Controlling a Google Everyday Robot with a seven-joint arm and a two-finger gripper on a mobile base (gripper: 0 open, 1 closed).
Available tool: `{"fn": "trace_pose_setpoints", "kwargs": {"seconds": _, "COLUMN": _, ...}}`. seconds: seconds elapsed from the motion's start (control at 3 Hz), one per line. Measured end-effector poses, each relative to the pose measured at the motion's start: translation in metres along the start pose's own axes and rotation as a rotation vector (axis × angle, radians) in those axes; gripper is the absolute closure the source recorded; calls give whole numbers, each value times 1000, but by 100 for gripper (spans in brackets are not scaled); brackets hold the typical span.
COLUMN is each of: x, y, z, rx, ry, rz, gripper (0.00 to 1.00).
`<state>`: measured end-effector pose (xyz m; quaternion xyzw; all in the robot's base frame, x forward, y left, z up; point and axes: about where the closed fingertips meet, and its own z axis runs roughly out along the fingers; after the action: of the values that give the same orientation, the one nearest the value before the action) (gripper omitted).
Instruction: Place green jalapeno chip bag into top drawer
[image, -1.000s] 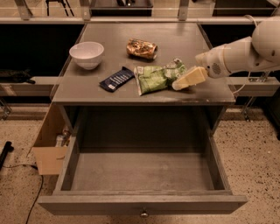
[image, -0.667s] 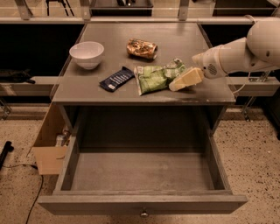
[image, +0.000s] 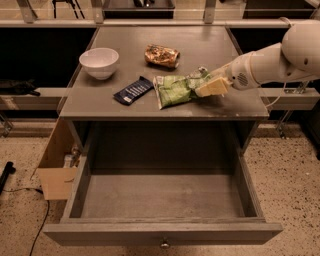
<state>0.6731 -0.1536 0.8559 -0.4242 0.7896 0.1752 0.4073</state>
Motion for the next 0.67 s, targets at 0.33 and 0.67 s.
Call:
{"fn": "trace_pose_setpoints", "kwargs": {"seconds": 0.33, "x": 0, "y": 0, "z": 0, "rx": 0, "ry": 0, "rz": 0, "gripper": 65}}
{"fn": "trace_pose_setpoints", "kwargs": {"seconds": 0.67, "x": 0, "y": 0, "z": 0, "rx": 0, "ry": 0, "rz": 0, "gripper": 94}}
